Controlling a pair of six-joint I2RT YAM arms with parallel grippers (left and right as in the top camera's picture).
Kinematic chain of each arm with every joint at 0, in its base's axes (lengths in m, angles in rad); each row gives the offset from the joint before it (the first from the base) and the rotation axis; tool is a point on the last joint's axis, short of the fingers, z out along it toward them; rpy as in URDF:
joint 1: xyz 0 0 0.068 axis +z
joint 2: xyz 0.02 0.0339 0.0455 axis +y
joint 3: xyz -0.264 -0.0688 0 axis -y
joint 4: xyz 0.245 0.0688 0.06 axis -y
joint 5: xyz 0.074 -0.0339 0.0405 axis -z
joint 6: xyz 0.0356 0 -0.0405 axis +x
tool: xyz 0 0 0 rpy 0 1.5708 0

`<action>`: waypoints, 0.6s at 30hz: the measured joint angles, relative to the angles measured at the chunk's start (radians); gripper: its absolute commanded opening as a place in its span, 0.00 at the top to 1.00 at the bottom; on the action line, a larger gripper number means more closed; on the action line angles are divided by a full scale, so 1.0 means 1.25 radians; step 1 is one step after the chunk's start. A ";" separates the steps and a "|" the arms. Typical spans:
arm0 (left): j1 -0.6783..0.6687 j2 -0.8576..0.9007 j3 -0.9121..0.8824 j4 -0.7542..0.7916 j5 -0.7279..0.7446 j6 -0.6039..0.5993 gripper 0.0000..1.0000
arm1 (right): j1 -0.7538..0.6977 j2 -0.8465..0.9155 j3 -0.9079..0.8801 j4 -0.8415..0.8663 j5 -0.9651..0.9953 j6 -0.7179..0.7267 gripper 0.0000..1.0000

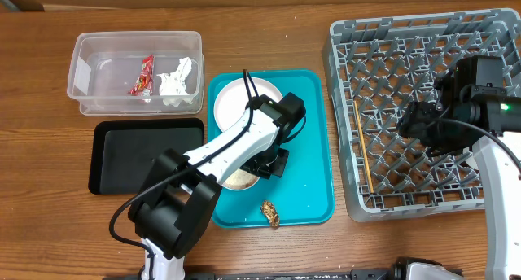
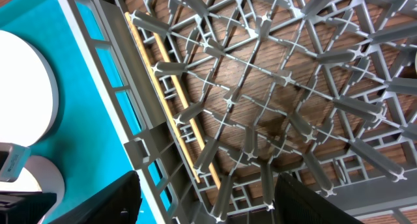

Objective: Sort waste into correct bins and load items into the dishwasher
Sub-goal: 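Reach the left gripper to the small white rice bowl and grasp its rim, then lift the rice bowl and carry it left over the black tray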

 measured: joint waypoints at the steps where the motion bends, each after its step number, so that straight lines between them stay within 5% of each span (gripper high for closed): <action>1: 0.000 0.000 0.000 0.002 0.000 0.000 0.96 | 0.000 0.000 0.000 0.000 0.000 0.000 0.32; 18: 0.002 -0.050 0.038 -0.040 -0.024 -0.013 0.96 | 0.000 0.000 0.000 -0.001 0.000 0.000 0.32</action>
